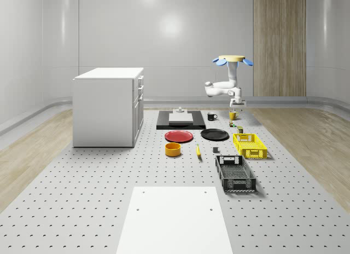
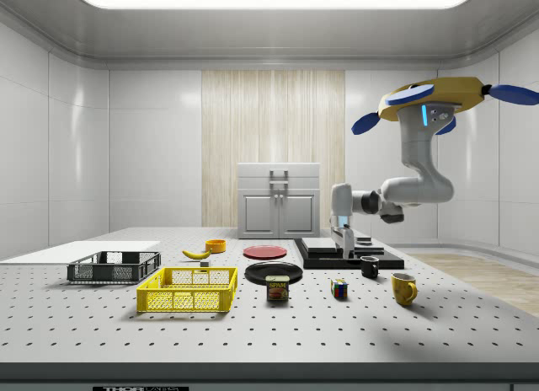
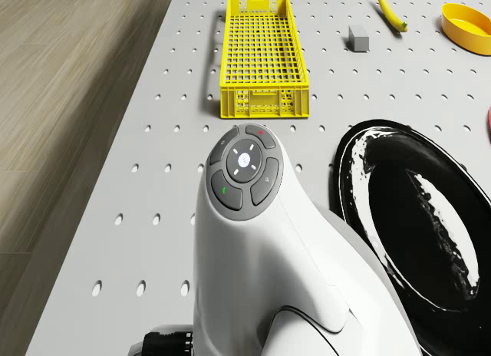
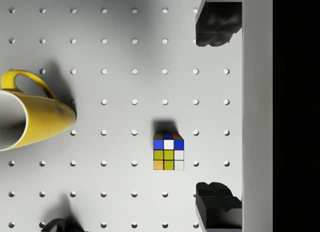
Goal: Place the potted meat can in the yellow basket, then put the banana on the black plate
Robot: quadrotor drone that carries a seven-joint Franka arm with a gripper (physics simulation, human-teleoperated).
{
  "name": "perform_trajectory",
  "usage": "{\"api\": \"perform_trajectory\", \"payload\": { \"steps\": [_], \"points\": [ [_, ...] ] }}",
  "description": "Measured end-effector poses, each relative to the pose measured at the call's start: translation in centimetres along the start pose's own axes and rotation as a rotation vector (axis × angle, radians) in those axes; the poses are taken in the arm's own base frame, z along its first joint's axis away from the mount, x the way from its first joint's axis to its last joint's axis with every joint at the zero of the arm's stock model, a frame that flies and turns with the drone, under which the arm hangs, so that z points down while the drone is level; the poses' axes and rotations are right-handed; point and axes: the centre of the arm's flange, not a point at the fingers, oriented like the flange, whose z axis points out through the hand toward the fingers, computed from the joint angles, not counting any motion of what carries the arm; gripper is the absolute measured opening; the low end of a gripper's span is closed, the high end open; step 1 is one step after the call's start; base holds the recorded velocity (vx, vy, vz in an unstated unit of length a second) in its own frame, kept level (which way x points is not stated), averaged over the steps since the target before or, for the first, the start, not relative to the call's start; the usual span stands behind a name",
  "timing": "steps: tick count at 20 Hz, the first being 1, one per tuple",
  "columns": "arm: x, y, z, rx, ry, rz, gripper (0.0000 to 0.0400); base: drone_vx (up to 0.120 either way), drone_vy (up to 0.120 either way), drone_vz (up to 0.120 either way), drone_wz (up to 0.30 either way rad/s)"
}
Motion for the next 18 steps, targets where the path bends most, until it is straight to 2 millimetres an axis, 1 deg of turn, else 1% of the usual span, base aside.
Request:
{"api": "perform_trajectory", "payload": {
  "steps": [1, 5, 6, 8, 14, 16, 18],
  "points": [
    [0.0, 0.0, 0.0, 0.0, 0.0, 0.0, 0.04, 0.12, 0.0, -0.12, 0.0],
    [0.0, 0.0, 0.0, 0.0, 0.0, 0.0, 0.04, 0.12, 0.0, 0.0, 0.0],
    [0.0, 0.0, 0.0, 0.0, 0.0, 0.0, 0.04, 0.12, -0.12, 0.0, 0.0],
    [0.0, 0.0, 0.0, 0.0, 0.0, 0.0, 0.04, 0.12, -0.02, 0.0, 0.0],
    [0.0, 0.0, 0.0, 0.0, 0.0, 0.0, 0.04, 0.12, 0.0, -0.12, 0.0],
    [0.0, 0.0, 0.0, 0.0, 0.0, 0.0, 0.04, 0.12, 0.0, -0.08, 0.0],
    [0.0, 0.0, 0.0, 0.0, 0.0, 0.0, 0.04, 0.12, 0.0, 0.0, 0.0]
  ]
}}
